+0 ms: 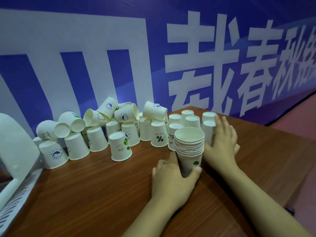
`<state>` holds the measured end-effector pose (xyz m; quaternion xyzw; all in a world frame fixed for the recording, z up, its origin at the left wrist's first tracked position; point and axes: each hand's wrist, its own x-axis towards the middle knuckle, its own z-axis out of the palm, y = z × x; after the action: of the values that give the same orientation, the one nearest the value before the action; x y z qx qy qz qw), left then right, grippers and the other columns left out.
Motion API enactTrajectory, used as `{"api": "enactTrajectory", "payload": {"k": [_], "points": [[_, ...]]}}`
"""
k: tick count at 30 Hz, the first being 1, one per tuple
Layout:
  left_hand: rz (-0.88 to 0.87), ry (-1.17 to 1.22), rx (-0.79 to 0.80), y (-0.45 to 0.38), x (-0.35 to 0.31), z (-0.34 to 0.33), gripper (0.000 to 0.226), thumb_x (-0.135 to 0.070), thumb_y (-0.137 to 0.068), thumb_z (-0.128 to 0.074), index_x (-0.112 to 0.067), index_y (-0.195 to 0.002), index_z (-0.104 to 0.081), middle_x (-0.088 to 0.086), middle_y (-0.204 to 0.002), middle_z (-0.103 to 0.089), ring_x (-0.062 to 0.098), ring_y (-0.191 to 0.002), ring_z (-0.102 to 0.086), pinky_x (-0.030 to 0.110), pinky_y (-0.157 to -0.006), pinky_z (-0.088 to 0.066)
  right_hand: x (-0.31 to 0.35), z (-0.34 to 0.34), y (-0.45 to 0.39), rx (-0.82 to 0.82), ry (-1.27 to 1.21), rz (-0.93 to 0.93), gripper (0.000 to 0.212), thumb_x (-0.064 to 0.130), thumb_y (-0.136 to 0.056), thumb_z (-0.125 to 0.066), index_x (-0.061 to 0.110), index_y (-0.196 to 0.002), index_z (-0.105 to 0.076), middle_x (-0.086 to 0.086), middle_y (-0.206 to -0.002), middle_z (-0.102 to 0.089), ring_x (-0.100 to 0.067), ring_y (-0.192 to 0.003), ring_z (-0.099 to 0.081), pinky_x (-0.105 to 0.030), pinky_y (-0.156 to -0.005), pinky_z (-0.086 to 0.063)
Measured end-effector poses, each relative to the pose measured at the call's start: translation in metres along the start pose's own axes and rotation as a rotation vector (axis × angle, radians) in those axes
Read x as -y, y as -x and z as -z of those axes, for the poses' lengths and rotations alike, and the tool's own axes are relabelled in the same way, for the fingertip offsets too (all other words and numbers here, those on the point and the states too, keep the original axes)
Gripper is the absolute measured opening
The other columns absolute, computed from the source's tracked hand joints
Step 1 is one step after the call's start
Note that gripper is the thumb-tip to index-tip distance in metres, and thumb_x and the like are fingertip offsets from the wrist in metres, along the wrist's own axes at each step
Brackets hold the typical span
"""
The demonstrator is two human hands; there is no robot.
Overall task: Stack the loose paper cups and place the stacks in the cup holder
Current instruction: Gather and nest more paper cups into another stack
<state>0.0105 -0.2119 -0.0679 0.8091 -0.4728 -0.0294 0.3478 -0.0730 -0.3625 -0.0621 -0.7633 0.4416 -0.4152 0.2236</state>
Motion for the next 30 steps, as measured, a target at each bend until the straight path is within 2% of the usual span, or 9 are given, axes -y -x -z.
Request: {"api": "enactTrajectory", "payload": {"k": [3,5,8,12,16,19,22,25,30], "points": [[0.008,0.005,0.002,0.000,-0.001,0.001,0.048,-0.067,-0.089,-0.062,-0.031,-0.117,-0.050,-0.019,-0.083,-0.040,0.021,-0.115,-0.050,0.036,-0.099,-0.036,-0.007,-0.004,0.001,0.051,0.222,0.038,0.075,0.046,-0.089,-0.069,0.035,-0.154,-0.032,0.002,-0.170,-0.012,-0.029,-0.156,-0.004,-0.060,-0.116,-0.020],[0.008,-0.012,0.008,0.000,0.000,0.001,0.049,-0.069,-0.089,-0.060,-0.030,-0.118,-0.050,-0.016,-0.085,-0.042,0.020,-0.116,-0.050,0.036,-0.101,-0.036,-0.005,-0.002,0.004,-0.104,0.162,0.041,0.058,0.047,-0.084,-0.075,0.025,-0.132,-0.051,-0.006,-0.162,-0.027,-0.034,-0.150,-0.019,-0.059,-0.112,-0.025],[0.011,-0.010,0.015,0.000,0.001,0.001,0.046,-0.070,-0.089,-0.059,-0.033,-0.114,-0.047,-0.016,-0.087,-0.042,0.020,-0.116,-0.049,0.037,-0.102,-0.036,-0.003,0.004,0.005,-0.205,0.022,0.001,0.044,0.039,-0.080,-0.082,0.019,-0.104,-0.050,-0.009,-0.144,-0.042,-0.035,-0.130,-0.045,-0.057,-0.105,-0.039],[0.019,-0.009,0.030,0.002,-0.001,0.003,0.041,-0.069,-0.089,-0.060,-0.037,-0.108,-0.042,-0.020,-0.085,-0.037,0.018,-0.116,-0.049,0.035,-0.101,-0.036,0.003,0.009,0.008,-0.190,-0.108,0.006,0.056,0.043,-0.079,-0.084,0.023,-0.113,-0.044,0.004,-0.110,-0.053,-0.022,-0.103,-0.056,-0.050,-0.089,-0.052],[0.025,-0.029,0.029,0.002,-0.004,0.006,0.044,-0.069,-0.089,-0.060,-0.035,-0.113,-0.046,-0.017,-0.086,-0.038,0.019,-0.117,-0.049,0.035,-0.102,-0.037,0.009,0.013,0.007,-0.276,-0.271,0.014,0.055,0.048,-0.088,-0.074,0.018,-0.130,-0.053,0.002,-0.118,-0.056,-0.018,-0.103,-0.057,-0.023,-0.072,-0.043],[0.041,-0.022,0.041,0.002,-0.004,0.005,0.047,-0.070,-0.089,-0.059,-0.033,-0.115,-0.048,-0.016,-0.086,-0.038,0.020,-0.117,-0.048,0.036,-0.104,-0.037,0.010,0.018,0.006,-0.309,-0.504,-0.039,0.077,0.048,-0.086,-0.079,0.023,-0.150,-0.044,0.003,-0.139,-0.051,-0.010,-0.121,-0.052,-0.021,-0.091,-0.045],[0.040,-0.032,0.038,0.003,-0.004,0.005,0.047,-0.070,-0.088,-0.059,-0.032,-0.112,-0.048,-0.017,-0.084,-0.036,0.021,-0.113,-0.048,0.036,-0.101,-0.038,0.013,0.020,0.010,-0.417,-0.691,0.003,0.062,0.039,-0.080,-0.087,0.029,-0.131,-0.053,0.004,-0.127,-0.060,-0.010,-0.109,-0.065,-0.016,-0.082,-0.055],[0.043,-0.031,0.044,0.002,-0.004,0.006,0.045,-0.070,-0.088,-0.060,-0.034,-0.110,-0.047,-0.019,-0.084,-0.035,0.021,-0.110,-0.047,0.035,-0.101,-0.038,0.016,0.024,0.012,-0.434,-0.864,-0.015,0.056,0.020,-0.078,-0.089,0.029,-0.112,-0.045,0.003,-0.111,-0.061,-0.018,-0.098,-0.070,-0.015,-0.068,-0.055],[0.047,-0.015,0.061,0.000,-0.007,0.008,0.044,-0.071,-0.089,-0.060,-0.036,-0.111,-0.046,-0.021,-0.085,-0.034,0.019,-0.111,-0.047,0.035,-0.103,-0.038,0.029,0.031,0.015,-0.150,-1.057,-0.054,0.038,0.030,-0.082,-0.079,0.023,-0.116,-0.064,0.004,-0.103,-0.073,-0.006,-0.090,-0.073,-0.016,-0.069,-0.057]]}}
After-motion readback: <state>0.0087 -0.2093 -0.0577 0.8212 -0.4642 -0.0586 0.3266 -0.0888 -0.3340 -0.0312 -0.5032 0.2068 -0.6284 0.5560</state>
